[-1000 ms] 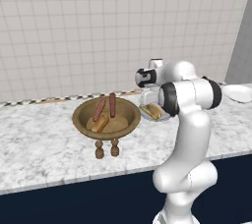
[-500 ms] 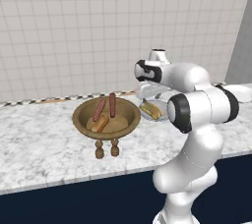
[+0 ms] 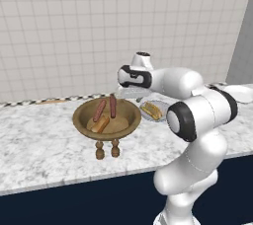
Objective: Place one bun and one sausage from the bowl on each plate.
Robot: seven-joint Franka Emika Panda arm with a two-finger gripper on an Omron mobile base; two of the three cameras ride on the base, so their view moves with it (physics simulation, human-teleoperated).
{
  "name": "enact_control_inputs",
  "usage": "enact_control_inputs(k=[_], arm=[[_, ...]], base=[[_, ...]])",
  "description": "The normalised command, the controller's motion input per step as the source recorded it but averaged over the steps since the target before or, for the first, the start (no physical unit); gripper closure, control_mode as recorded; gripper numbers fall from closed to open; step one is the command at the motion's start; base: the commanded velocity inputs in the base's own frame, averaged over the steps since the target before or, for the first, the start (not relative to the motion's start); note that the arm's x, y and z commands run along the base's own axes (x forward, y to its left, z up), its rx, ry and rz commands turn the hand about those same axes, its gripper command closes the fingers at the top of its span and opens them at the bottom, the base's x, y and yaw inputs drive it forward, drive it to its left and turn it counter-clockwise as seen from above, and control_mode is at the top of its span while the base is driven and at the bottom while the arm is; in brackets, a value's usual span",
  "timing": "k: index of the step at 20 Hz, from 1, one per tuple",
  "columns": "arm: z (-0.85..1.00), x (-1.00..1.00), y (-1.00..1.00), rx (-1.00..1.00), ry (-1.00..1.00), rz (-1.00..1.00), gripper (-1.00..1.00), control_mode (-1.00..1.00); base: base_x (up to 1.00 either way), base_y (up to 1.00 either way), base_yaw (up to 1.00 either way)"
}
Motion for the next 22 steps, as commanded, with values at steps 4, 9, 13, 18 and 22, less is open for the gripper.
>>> enact_control_inputs(k=[4,9,13,18,22], arm=[[-0.11,0.29,0.8,-0.13,-0.01,-0.21,-1.0,-1.0],[-0.3,0.54,0.22,0.0,0.0,-0.22,-1.0,-1.0],[-0.41,0.46,0.01,0.0,0.0,-0.15,-1.0,-1.0],[-0.26,0.45,0.03,0.0,0.0,-0.12,-1.0,-1.0],[-0.21,0.34,0.1,0.0,0.0,-0.1,-1.0,-1.0]], base=[[0.0,0.0,0.0],[0.0,0.0,0.0],[0.0,0.0,0.0],[0.0,0.0,0.0],[0.0,0.0,0.0]])
